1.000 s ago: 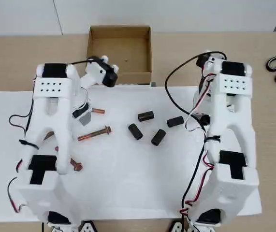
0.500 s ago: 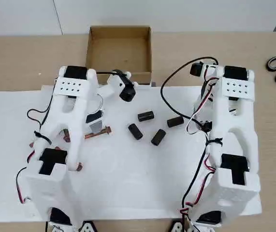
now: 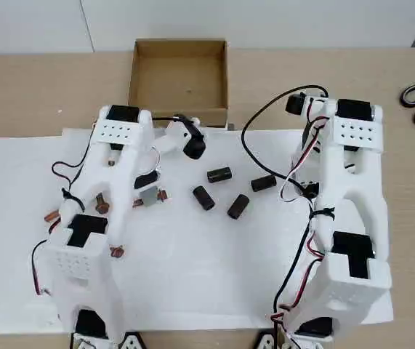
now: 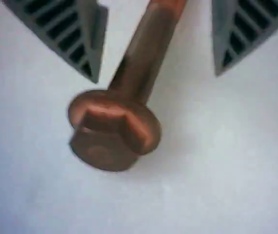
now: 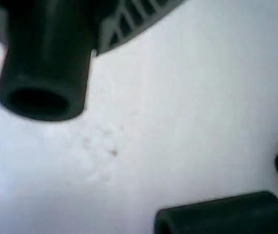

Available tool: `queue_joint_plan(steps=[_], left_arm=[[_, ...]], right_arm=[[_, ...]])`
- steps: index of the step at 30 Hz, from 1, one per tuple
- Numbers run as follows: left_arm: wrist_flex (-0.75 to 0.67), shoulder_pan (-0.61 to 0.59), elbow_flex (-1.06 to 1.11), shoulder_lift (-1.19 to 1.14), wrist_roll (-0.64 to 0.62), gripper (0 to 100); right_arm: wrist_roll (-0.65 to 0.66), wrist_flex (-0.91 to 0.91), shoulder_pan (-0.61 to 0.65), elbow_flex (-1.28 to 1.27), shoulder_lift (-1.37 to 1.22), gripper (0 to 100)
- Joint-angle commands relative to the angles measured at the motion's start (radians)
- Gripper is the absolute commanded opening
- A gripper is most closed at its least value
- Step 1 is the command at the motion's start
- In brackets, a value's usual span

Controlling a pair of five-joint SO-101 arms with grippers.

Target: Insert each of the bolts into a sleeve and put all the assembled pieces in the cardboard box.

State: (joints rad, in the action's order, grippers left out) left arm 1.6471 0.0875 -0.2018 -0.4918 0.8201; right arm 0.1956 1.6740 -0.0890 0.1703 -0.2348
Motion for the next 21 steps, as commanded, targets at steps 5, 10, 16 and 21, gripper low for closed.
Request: queue_joint_plan(steps=[5, 10, 16, 21], left_arm=[[-0.043, 0.038, -0.033, -0.031, 0.003, 16], [-0.051, 0.04, -0.035, -0.115, 0.002, 16], [-0.061, 0.025, -0.036, -0.152, 0.002, 11], [-0.057, 0.028, -0.039, -0.146, 0.002, 0]], right_arm=[[0.009, -0.002, -0.005, 0.003, 0.065, 0.3], [0.009, -0.002, -0.005, 0.003, 0.065, 0.3], [0.009, -0.002, -0.005, 0.003, 0.065, 0.3], [0.009, -0.002, -0.004, 0.008, 0.076, 0.3]])
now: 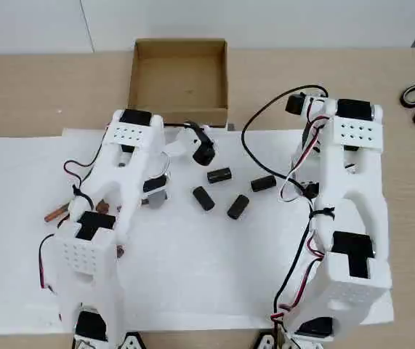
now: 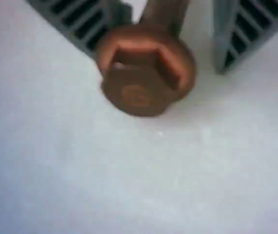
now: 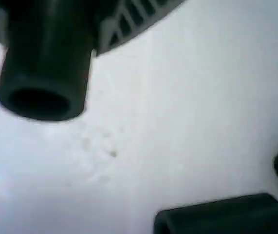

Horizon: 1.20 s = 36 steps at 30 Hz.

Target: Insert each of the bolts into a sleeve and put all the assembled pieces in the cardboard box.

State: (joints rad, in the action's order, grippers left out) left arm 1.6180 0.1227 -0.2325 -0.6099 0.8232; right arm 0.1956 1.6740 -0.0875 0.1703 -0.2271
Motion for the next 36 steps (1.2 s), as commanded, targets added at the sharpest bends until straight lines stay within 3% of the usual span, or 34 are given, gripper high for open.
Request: queue_joint_plan(steps=[1, 6, 12, 20, 23, 30, 36], left_arm=[[-0.021, -0.008, -0.01, -0.026, -0.002, 1], [0.063, -0.006, -0.051, 0.028, -0.005, 1], [0.107, 0.008, -0.114, 0.221, -0.118, 1], [0.135, 0.071, -0.038, 0.52, -0.428, 1], [0.132, 0.091, 0.01, 0.631, -0.442, 1], [-0.015, 0.112, 0.189, 0.914, -0.559, 0], [-0.207, 0.107, 0.533, 1.132, -0.763, 0]], right_arm=[[0.009, -0.002, -0.005, 0.009, 0.07, 0.3], [0.005, 0.005, 0.021, 0.008, 0.117, 0.3], [0.005, 0.007, 0.127, 0.002, 0.309, 0.3], [0.009, 0.002, 0.217, -0.115, 0.549, 0.2], [0.005, -0.001, 0.222, -0.158, 0.656, 0.2], [-0.08, -0.012, 0.239, -0.342, 0.928, 0.2], [-0.089, -0.173, 0.245, -0.632, 1.171, 0.2]])
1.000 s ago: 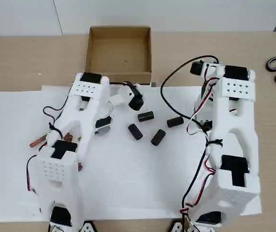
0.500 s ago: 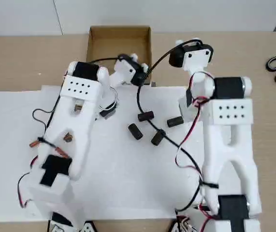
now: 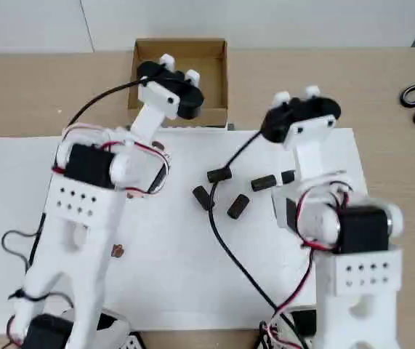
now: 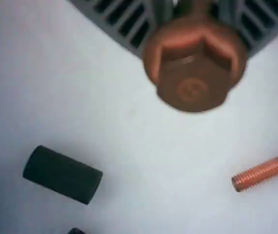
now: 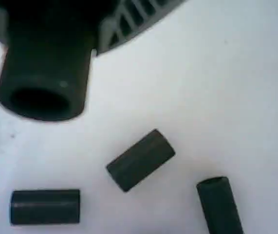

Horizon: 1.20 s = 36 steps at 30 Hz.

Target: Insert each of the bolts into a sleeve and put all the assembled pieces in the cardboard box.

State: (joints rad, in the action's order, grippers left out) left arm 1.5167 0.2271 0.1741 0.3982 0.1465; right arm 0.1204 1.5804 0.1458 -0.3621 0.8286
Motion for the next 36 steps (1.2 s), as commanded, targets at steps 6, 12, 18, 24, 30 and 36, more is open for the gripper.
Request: queue_joint_plan(steps=[6, 12, 18, 24, 30, 36], left_arm=[[-0.344, 0.011, 0.415, 0.365, -0.298, 1], [-0.502, 0.009, 0.604, 0.577, -0.511, 1], [-0.503, 0.011, 0.685, 0.741, -0.721, 1], [-0.506, 0.011, 0.745, 0.833, -0.845, 1], [-0.508, 0.011, 0.745, 0.885, -0.922, 1], [-0.508, 0.009, 0.742, 0.91, -0.979, 1]], right_arm=[[-0.021, -0.226, 0.148, -0.358, 0.297, 0.2], [-0.144, -0.424, 0.3, -0.497, 0.349, 0.2], [-0.155, -0.519, 0.418, -0.578, 0.355, 0.2], [-0.155, -0.558, 0.539, -0.6, 0.355, 0.2], [-0.15, -0.59, 0.613, -0.6, 0.354, 0.2], [-0.12, -0.601, 0.624, -0.634, 0.357, 0.2]])
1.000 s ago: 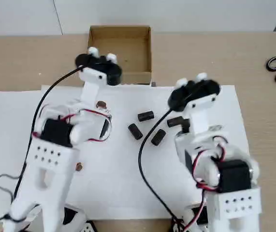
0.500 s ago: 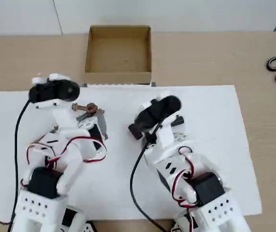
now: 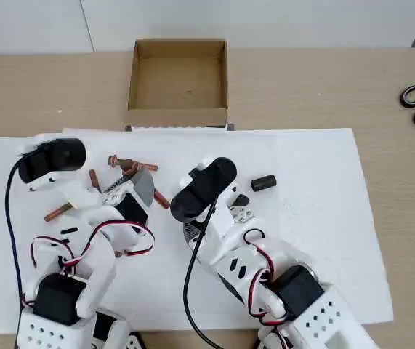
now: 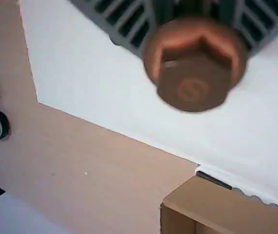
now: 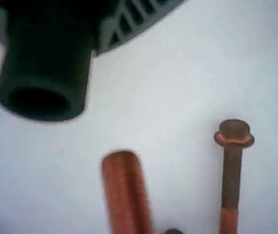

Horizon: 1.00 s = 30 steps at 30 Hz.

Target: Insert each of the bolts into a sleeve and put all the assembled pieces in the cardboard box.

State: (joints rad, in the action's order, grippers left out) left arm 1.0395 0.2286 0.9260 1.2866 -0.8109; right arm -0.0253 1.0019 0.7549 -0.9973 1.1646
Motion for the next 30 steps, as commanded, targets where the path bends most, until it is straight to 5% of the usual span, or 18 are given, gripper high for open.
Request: queue_joint_plan(steps=[1, 30], left_arm=[[-0.031, 0.008, -0.01, 0.025, -0.031, 1], [-0.064, 0.061, -0.007, 0.026, -0.049, 1]], right_arm=[[0.029, -0.024, 0.015, 0.0, 0.021, 0.2], [0.155, -0.088, 0.071, -0.005, 0.021, 0.2]])
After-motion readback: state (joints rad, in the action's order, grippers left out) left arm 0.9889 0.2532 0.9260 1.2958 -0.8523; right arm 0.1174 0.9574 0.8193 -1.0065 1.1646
